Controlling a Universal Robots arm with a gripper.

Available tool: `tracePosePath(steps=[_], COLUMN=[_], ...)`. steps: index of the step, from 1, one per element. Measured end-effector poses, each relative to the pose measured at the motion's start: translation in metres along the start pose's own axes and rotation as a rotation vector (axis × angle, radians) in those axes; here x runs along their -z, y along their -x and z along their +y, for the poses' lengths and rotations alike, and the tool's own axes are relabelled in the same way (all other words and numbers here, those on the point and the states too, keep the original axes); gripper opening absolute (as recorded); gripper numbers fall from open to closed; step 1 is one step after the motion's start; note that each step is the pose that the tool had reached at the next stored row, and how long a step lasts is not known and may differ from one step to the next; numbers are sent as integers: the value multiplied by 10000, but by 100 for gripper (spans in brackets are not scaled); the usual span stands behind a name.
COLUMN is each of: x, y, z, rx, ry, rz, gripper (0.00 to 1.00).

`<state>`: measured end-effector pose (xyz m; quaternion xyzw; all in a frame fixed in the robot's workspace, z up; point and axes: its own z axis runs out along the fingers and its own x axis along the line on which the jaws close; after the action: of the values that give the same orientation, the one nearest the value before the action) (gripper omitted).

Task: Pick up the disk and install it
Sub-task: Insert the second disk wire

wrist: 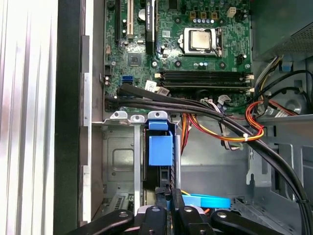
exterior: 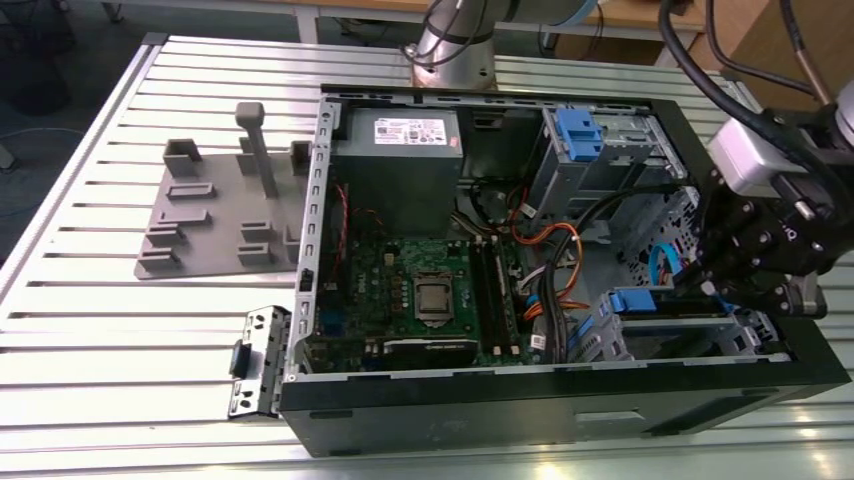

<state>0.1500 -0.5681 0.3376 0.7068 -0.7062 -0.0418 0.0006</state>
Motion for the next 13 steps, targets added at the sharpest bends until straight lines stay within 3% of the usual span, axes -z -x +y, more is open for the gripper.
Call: tracePosePath(steps=[13], x=[-49], y=[-3], z=[-3], rx=[-6], ry=[0], rz=[-34], gripper=[16])
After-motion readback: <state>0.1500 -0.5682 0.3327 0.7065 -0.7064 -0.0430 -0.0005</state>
